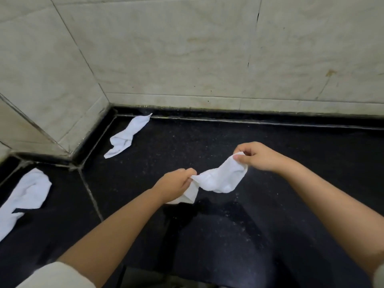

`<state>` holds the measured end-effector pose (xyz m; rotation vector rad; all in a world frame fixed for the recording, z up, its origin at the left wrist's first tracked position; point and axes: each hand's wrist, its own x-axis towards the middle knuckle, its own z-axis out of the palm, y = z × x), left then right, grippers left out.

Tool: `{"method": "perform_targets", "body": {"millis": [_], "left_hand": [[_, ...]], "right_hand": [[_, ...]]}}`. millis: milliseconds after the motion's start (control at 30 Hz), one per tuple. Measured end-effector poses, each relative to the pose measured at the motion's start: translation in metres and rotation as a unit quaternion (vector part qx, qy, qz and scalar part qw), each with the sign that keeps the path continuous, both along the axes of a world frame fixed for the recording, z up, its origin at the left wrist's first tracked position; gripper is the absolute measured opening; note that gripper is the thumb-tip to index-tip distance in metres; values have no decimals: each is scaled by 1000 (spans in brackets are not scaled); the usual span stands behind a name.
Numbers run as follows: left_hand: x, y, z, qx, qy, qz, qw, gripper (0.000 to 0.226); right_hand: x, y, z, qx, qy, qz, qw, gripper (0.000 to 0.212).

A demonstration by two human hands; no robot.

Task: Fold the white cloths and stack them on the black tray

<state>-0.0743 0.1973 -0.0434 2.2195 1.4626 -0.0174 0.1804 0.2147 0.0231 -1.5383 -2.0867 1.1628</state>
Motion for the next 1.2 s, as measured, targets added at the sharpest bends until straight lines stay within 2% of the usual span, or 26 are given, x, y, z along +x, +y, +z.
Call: {"method": "perform_targets", "body": {"millis": [67,167,233,300,367,433,533,600,700,800,933,1000,1100,1167,1200], "left_hand": [[10,-1,-6,1,41,-27,999,25],[20,1,-30,7,153,-47,987,36],[23,-5,-47,89,213,-45,972,48],[28,-12,-60,157,214,-24,964,62],[33,-20,-71,177,204,-20,963,50],[37,-26,-74,107,201,23,974,29],[34,-27,-85,99,226,31,969,25],[33,-29,-80,79,205,18,975,25],[25,-16,-56,66,120,69,988,23],[13,10,-6,144,1,116,983,26],[6,39,66,292,-132,144,936,38],[6,46,83,338,-157,149,916,27],[2,44,80,373,-170,122,904,27],[-4,34,65,345,-159,93,920,30],[-7,29,55,297,-141,79,941,28]], "right_hand": [[8,-3,-5,-5,7,-19,1000,16],[18,-15,-27,-31,-15,-40,999,17],[22,-28,-49,-71,-42,-34,996,25],[26,-40,-70,-97,-72,-22,992,30],[30,-49,-85,-102,-90,-18,991,33],[35,-54,-92,-101,-100,-19,990,34],[39,-57,-93,-104,-108,-19,989,32],[39,-56,-90,-100,-110,-18,989,26],[38,-47,-75,-47,-131,-26,990,16],[38,-30,-49,117,-146,-110,976,19],[29,-15,-16,274,-77,-214,935,18],[24,-11,-3,341,-32,-253,905,17],[22,-13,2,406,-10,-263,875,20],[28,-20,-11,398,-40,-224,889,21],[34,-25,-21,360,-60,-186,912,20]]}}
